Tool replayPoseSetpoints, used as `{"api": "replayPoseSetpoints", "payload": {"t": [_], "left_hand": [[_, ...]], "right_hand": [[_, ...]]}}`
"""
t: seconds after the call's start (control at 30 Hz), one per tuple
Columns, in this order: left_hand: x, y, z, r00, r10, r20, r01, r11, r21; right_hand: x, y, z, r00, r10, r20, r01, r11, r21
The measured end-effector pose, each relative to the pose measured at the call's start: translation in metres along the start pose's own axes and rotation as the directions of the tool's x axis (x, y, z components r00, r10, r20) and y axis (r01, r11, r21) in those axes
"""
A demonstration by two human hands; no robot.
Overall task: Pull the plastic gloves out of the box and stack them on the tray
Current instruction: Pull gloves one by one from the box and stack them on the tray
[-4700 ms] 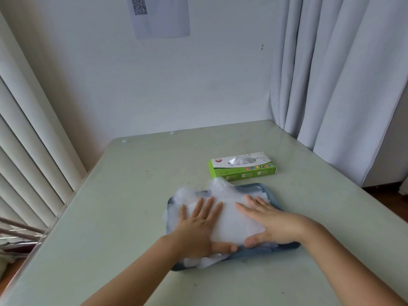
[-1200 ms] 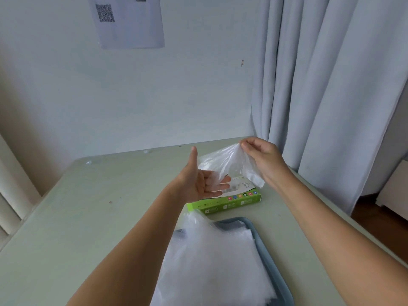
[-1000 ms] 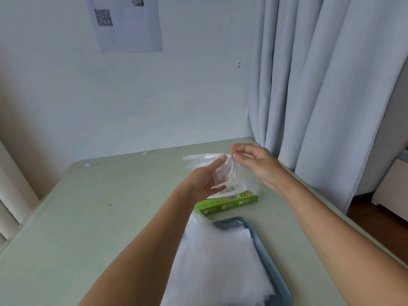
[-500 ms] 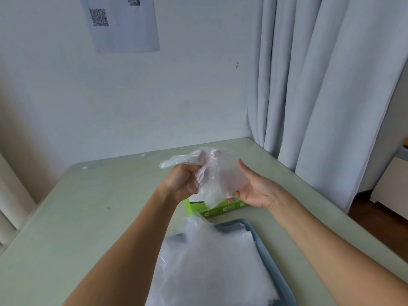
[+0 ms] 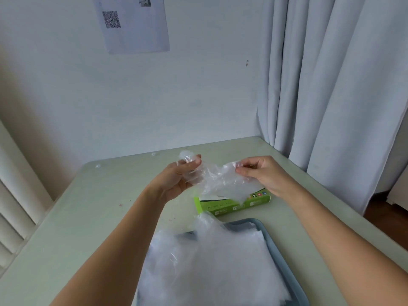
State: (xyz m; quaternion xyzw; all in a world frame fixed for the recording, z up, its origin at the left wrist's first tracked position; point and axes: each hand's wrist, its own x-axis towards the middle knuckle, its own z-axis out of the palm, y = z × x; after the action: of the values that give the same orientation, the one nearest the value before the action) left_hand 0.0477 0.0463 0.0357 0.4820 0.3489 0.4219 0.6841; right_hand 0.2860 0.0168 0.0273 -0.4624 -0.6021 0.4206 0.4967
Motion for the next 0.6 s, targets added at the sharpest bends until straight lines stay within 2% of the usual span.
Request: {"api": "replayPoseSetpoints", "payload": {"t": [0.13,0.2,0.27,0.33,0.37,0.43,0.53,0.6], "left_hand": [[-0.003,0.014,-0.007,0.992,0.110,-0.063,-0.112,0.993,-0.022],[-0.010,0.021,-0.010,0.991,0.098,-0.090,-0.086,0.988,0.129],[-0.017,0.030,-0.012,0.978,0.119,-0.173,-0.053,0.937,0.345],[-0.028,0.046,-0.006,0.940,0.247,-0.237,-0.131,0.900,0.416],[-0.035,0.057,-0.001,0.922,0.328,-0.204,-0.224,0.884,0.410],[-0.050,0.077,0.015,0.915,0.404,-0.003,-0.369,0.839,0.400],[-0.073,0.091,0.042,0.909,0.211,0.359,-0.387,0.747,0.540],[-0.084,0.089,0.059,0.885,0.063,0.462,-0.392,0.636,0.665]], "right_hand": [[-0.005,-0.027,-0.011,0.983,-0.062,0.172,0.076,0.994,-0.075],[-0.010,-0.047,-0.015,0.970,-0.082,0.228,0.112,0.986,-0.121],[-0.017,-0.069,-0.020,0.943,-0.086,0.322,0.162,0.962,-0.219],[-0.024,-0.090,-0.025,0.888,-0.014,0.460,0.178,0.931,-0.317],[-0.028,-0.100,-0.026,0.847,0.026,0.530,0.202,0.907,-0.368],[-0.033,-0.116,-0.024,0.742,0.111,0.661,0.270,0.854,-0.445],[-0.040,-0.137,-0.015,0.608,0.234,0.759,0.317,0.805,-0.502],[-0.043,-0.149,-0.012,0.600,0.236,0.765,0.343,0.788,-0.512]]}}
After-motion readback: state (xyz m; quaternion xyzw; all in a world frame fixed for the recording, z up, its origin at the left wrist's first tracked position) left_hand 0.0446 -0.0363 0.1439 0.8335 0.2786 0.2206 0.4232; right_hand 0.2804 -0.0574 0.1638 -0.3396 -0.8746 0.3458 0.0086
